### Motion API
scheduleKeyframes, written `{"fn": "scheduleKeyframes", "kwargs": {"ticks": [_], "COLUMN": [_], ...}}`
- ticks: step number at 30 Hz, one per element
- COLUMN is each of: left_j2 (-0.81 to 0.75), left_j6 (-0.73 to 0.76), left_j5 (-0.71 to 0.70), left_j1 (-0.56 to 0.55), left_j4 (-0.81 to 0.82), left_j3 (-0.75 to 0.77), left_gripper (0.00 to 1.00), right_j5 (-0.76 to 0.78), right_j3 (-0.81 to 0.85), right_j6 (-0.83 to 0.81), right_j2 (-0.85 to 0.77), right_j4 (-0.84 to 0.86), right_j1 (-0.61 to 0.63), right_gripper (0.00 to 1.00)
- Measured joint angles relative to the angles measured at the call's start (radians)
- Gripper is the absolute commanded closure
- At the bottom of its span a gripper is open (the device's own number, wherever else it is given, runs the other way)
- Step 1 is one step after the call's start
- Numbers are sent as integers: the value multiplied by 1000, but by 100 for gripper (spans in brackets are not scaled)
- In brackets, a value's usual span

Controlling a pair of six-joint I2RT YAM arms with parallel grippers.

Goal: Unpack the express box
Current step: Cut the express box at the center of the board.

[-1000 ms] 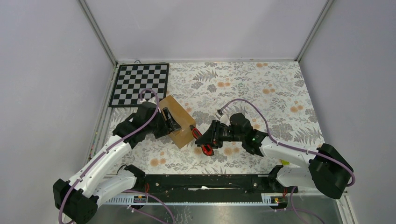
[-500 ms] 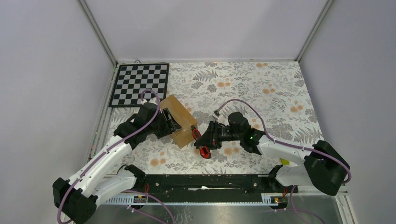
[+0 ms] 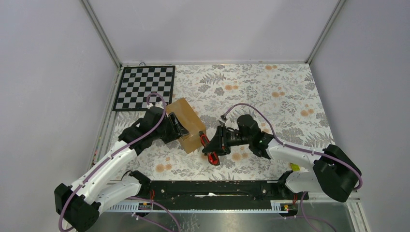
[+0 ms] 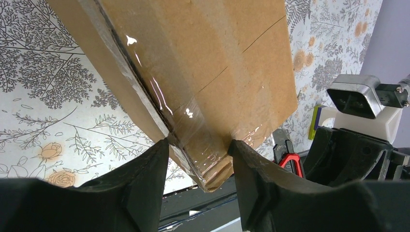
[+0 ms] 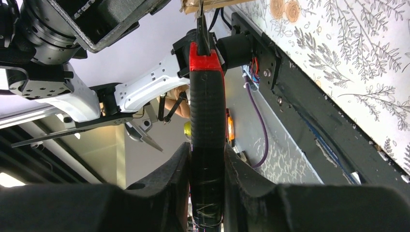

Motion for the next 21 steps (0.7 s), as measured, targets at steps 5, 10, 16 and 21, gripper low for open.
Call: {"fn": "scheduleKeyframes", "kwargs": {"ticks": [5, 10, 16, 21], "left_j2": [0, 0, 0, 0], "left_j6": [0, 0, 2, 6], "left_j5": [1, 0, -3, -3], "left_j1": [-2, -3, -3, -4], "left_j4": [2, 0, -6, -18], "left_j3": [0, 0, 0, 10], "left_gripper": [45, 41, 38, 35], "right_j5": [-53, -100, -130, -129], "right_j3": [0, -6, -6, -6], "right_j6": [8, 10, 6, -29], "right_j2": [-6, -33, -50, -50], "right_j4": [-6, 2, 14, -31], "right_j1": [-35, -67, -74, -74], "right_gripper": [100, 100, 100, 100]}}
